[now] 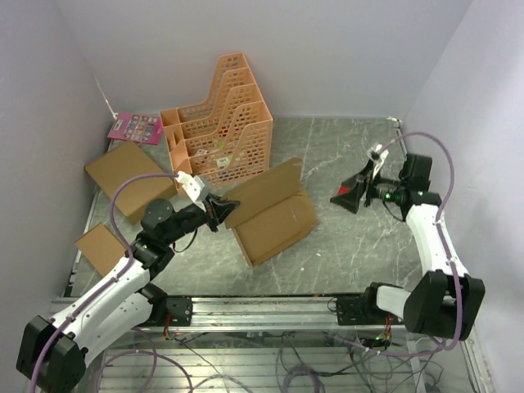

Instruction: Fold the paper box

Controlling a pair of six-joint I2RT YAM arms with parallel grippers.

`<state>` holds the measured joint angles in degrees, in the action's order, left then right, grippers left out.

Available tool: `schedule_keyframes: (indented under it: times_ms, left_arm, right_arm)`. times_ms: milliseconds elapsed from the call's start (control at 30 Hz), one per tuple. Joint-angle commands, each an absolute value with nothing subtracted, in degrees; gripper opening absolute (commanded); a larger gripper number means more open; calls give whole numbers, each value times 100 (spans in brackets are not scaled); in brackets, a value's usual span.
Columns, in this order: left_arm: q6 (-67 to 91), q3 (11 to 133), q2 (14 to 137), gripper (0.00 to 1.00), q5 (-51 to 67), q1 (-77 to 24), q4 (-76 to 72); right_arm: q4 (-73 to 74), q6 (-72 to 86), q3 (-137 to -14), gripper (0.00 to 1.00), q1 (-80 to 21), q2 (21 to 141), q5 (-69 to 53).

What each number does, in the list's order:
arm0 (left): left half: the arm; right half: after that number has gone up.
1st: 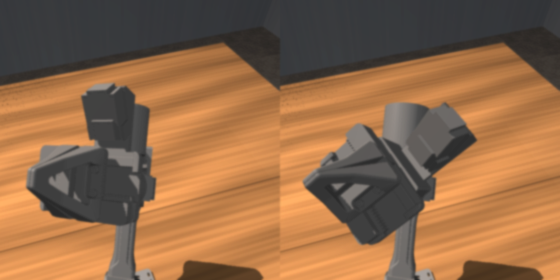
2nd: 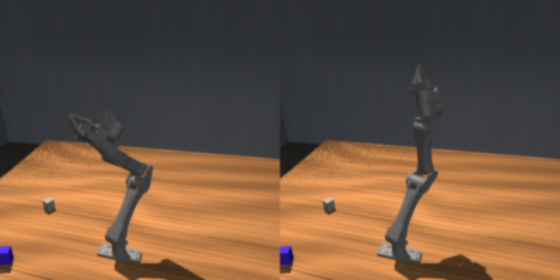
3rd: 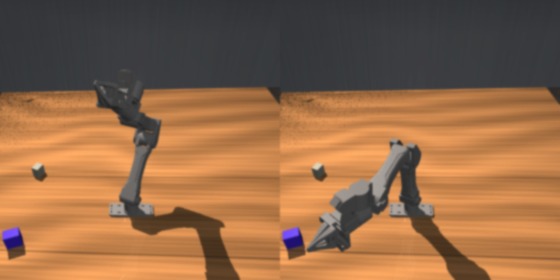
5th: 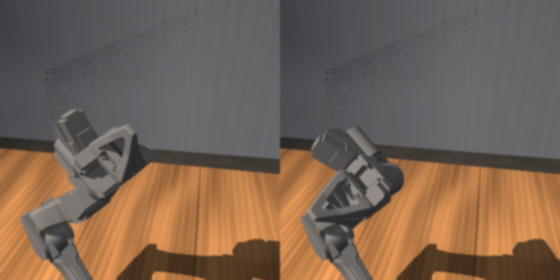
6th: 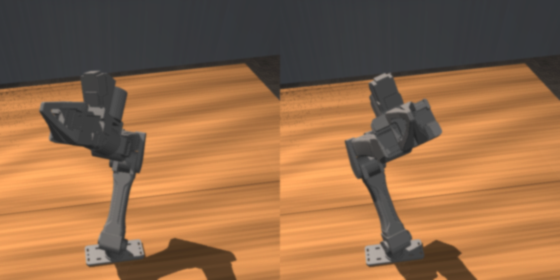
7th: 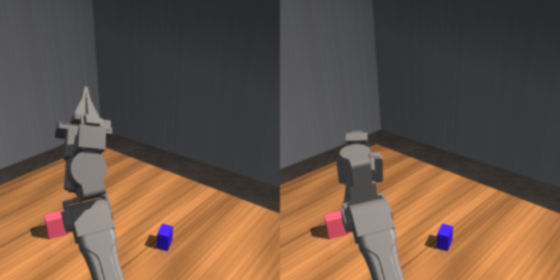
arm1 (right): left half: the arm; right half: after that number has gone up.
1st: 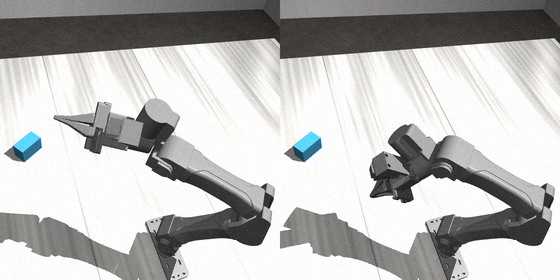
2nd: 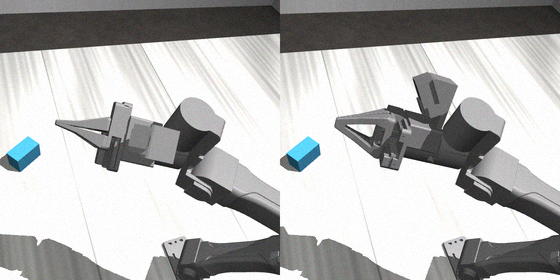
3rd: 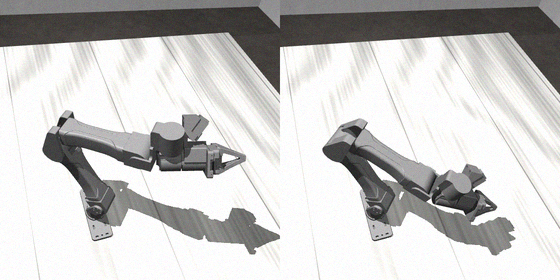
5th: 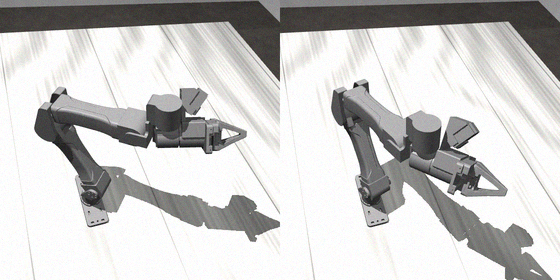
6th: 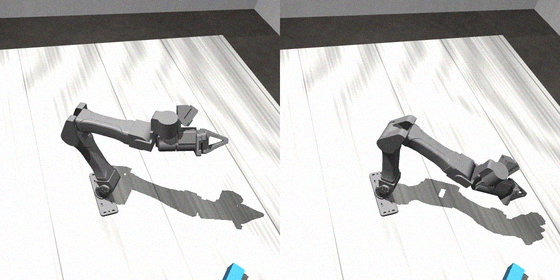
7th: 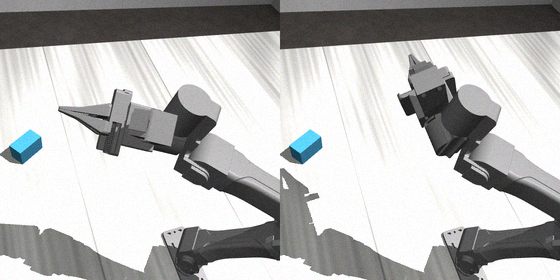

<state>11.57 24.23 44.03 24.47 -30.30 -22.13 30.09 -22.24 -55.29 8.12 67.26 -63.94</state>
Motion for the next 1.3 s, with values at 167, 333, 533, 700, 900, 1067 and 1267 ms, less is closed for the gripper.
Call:
schedule_keyframes:
  times_ms: [167,333,533,700,900,1067,1267]
  left_arm:
    - [1160,2268,4337,7,2417,-3015,-3048]
    - [1168,2214,4426,7,2537,-3022,-3352]
    - [1150,2266,4447,7,2657,-3023,-3461]
    - [1115,2341,4471,7,2766,-3023,-3442]
    - [1069,2410,4468,7,2822,-3018,-3405]
    - [1042,2472,4486,7,2830,-3023,-3389]
    - [1019,2492,4481,7,2809,-3021,-3399]
  right_arm:
    - [584,-1382,-4226,87,1037,7233,-7235]
    - [188,-1240,-4137,85,778,7603,-6747]
    - [245,-1336,-4362,78,296,8170,-6601]
    - [315,-1371,-4583,72,200,8478,-6434]
    - [675,-1714,-4786,54,1,8631,-6389]
    - [1046,-1942,-4961,45,-70,8861,-6444]
    - [1371,-2150,-4996,34,-70,8878,-6554]
